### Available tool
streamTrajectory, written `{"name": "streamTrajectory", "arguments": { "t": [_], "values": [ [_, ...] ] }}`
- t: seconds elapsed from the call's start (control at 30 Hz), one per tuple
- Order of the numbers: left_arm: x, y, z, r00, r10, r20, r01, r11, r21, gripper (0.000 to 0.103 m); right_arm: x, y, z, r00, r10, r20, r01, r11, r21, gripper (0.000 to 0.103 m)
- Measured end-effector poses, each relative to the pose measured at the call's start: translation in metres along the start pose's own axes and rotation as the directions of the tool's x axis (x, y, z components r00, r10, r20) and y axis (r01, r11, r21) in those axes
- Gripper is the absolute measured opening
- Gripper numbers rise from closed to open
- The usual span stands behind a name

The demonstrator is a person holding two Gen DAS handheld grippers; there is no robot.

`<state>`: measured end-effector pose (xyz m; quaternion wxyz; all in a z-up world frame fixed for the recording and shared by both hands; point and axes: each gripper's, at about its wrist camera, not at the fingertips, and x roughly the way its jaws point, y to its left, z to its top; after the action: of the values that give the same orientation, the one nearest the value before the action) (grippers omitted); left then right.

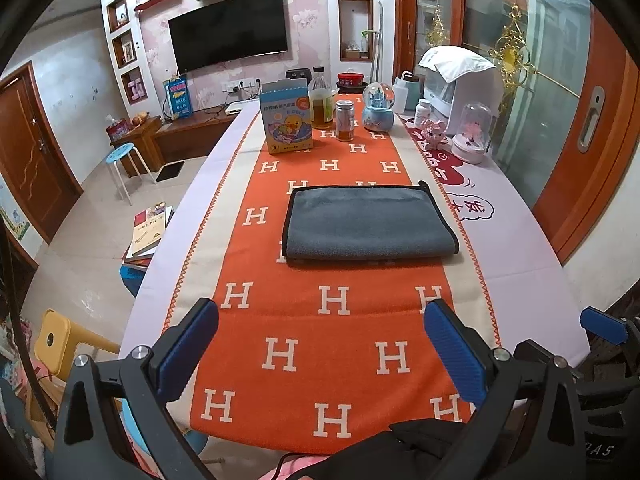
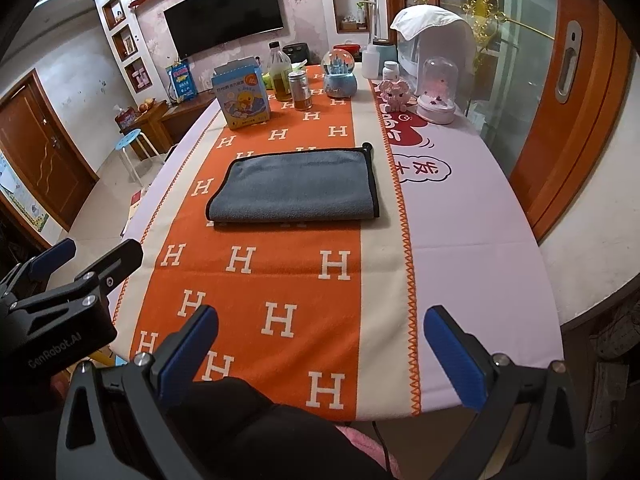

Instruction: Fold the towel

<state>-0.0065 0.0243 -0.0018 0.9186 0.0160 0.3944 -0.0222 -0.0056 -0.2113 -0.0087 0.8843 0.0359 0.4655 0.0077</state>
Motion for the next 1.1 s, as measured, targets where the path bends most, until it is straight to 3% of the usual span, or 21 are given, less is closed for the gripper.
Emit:
{"name": "streamTrajectory", "arguments": {
  "t": [0.37, 1.1],
  "values": [
    [-0.003, -0.007, 0.001, 1.0, 0.011, 0.019, -0.011, 1.0, 0.013, 0.102, 0.0, -0.002, 0.0, 1.0, 0.002, 0.0, -0.002, 1.0, 0.001, 0.103],
    [0.002, -0.016, -0.003, 1.0, 0.022, -0.014, -0.021, 0.999, 0.033, 0.102, 0.004, -0.006, 0.0, 1.0, 0.021, -0.015, -0.021, 1.0, -0.002, 0.103]
  ]
}}
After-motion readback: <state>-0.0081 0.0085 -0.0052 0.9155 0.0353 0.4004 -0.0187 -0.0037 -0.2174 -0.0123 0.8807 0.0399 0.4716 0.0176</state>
